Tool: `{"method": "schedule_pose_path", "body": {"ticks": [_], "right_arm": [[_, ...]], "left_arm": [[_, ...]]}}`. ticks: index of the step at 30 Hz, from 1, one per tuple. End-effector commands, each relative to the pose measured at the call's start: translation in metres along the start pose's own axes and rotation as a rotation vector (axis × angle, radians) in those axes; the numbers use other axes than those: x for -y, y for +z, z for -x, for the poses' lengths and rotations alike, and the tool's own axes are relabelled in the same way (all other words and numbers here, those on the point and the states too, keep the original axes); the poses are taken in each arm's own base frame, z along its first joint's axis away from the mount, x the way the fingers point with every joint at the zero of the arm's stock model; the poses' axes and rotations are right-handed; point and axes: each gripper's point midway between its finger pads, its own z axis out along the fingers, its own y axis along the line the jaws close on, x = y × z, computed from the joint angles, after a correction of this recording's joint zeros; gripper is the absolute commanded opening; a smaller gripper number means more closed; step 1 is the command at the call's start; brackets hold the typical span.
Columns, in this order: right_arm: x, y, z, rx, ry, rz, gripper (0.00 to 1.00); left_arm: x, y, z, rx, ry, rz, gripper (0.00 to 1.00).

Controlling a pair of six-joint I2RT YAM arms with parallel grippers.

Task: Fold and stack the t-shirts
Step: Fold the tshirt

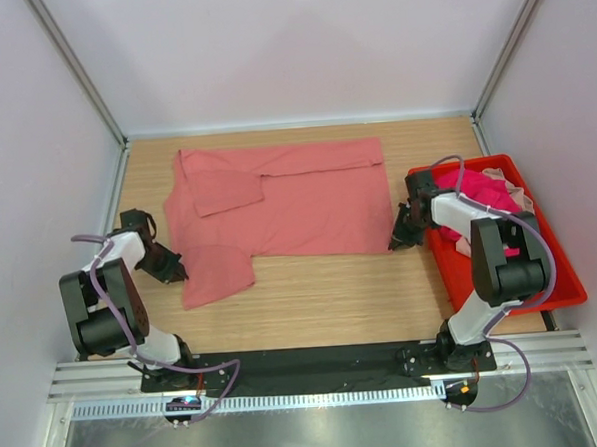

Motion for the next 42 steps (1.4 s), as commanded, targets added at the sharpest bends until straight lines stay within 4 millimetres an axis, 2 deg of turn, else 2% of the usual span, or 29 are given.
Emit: {"method": "schedule_pose_path", "body": {"ticks": [1,4,5,6,7,9,12,15,19,24,29,32,38,41,42], "right_arm": [[0.025,0.009,-0.030,-0.080,0.000,-0.081,0.05],[0.029,0.006,-0.035,-0.086,-0.011,-0.087,0.01],[0.029,0.004,-0.035,-0.082,-0.021,-0.083,0.04],[0.027,0.003,-0.037,-0.095,-0.029,-0.072,0.09],[0.028,-0.001,-0.036,-0.090,-0.043,-0.078,0.27],[0.029,-0.006,-0.033,-0.072,-0.053,-0.089,0.42],[0.027,-0.021,-0.027,-0.040,-0.051,-0.093,0.50],[0.020,-0.028,-0.031,-0.043,-0.005,-0.065,0.50],[0.025,-0.023,-0.036,-0.012,0.054,-0.063,0.50],[0.017,-0.009,-0.029,0.012,0.132,-0.029,0.50],[0.009,-0.017,-0.010,0.093,0.212,0.013,0.50],[0.012,-0.016,-0.005,0.110,0.261,-0.007,0.52],[0.023,-0.002,-0.011,0.091,0.324,-0.061,0.51],[0.026,0.003,-0.014,0.093,0.337,-0.071,0.47],[0.028,0.005,-0.017,0.087,0.341,-0.077,0.42]], "left_arm": [[-0.007,-0.012,0.000,0.038,-0.029,0.010,0.00],[-0.010,-0.019,-0.005,0.062,-0.056,0.002,0.00],[-0.011,-0.020,-0.007,0.059,-0.061,-0.004,0.00],[-0.010,-0.020,-0.008,0.062,-0.071,-0.013,0.00],[-0.011,-0.020,-0.013,0.052,-0.076,-0.023,0.00],[-0.010,-0.020,-0.015,0.045,-0.075,-0.029,0.00],[-0.013,-0.018,-0.018,0.037,-0.070,-0.022,0.00],[-0.016,-0.017,-0.021,0.034,-0.065,-0.018,0.00],[-0.014,-0.020,-0.019,0.047,-0.061,-0.026,0.00],[-0.015,-0.020,-0.017,0.049,-0.059,-0.017,0.00],[-0.014,-0.022,-0.018,0.048,-0.058,-0.025,0.00],[-0.014,-0.021,-0.018,0.049,-0.056,-0.027,0.00],[-0.013,-0.021,-0.018,0.050,-0.056,-0.030,0.00],[-0.013,-0.022,-0.017,0.055,-0.054,-0.031,0.00],[-0.012,-0.023,-0.016,0.057,-0.054,-0.033,0.00]]}}
